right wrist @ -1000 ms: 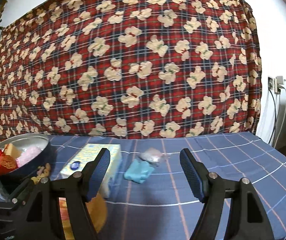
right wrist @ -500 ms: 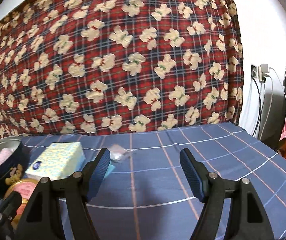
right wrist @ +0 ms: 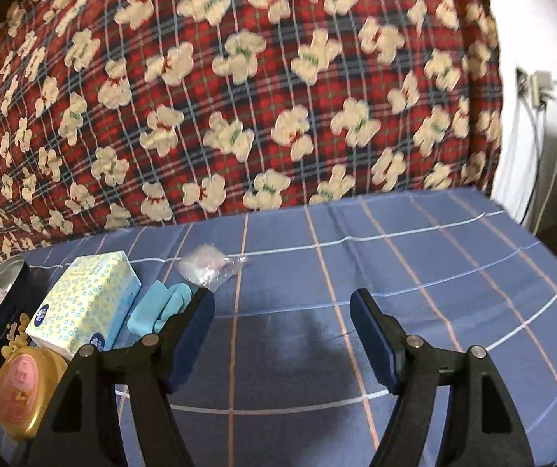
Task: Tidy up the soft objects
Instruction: 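Move both tools back from the tin toward the teal cloth and plastic bag, then grasp the clear plastic bag with the right tool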
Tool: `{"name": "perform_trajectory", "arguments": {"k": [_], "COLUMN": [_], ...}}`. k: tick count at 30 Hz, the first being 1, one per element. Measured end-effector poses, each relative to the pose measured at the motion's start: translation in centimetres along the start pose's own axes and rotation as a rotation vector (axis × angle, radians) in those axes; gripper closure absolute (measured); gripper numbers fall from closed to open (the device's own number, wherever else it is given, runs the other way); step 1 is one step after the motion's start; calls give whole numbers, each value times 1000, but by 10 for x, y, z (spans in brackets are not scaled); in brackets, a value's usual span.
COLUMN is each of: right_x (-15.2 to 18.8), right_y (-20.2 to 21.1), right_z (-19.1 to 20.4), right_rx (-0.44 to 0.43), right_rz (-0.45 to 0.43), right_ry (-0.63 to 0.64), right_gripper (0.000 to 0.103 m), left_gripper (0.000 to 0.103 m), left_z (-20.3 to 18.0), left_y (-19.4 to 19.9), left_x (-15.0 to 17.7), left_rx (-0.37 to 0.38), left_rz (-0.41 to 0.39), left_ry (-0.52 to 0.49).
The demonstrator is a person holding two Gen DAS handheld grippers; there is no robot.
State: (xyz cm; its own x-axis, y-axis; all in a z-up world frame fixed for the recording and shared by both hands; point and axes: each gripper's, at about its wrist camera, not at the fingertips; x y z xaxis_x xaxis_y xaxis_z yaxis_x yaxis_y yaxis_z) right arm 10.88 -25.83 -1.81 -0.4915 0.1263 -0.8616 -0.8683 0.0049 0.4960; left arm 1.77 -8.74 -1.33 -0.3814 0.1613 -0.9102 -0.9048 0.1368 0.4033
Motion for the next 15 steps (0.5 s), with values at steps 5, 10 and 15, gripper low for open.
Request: {"name": "perform_trajectory", "arguments": {"k": [5,10,15], "right_x": [-9,-21,-39], "right_y": [-25,-50,-81], "right_z": [-3,3,16], "right_rx": [-44,-105,-206], "right_rz": [69,122,195], "right_ry": [29,117,216], "right_gripper": [29,29,29], "left_gripper": [0,1,0], "left_z": [-17,-33,-46], "left_y": [-9,-23,-35], "left_x": [-6,-16,-17], "left_rx": [28,38,71], "left_rz": [19,44,79], "left_ry": [-5,9,-23]}}
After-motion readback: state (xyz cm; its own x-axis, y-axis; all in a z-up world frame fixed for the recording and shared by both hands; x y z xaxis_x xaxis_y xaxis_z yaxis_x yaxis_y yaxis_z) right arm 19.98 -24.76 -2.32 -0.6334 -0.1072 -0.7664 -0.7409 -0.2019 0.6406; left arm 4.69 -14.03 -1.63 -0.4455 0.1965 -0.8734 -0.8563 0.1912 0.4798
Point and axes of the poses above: each gripper's, at about its wrist camera, not at the fingertips, and y roughly against the way its jaws point, z to its left, x to its underside
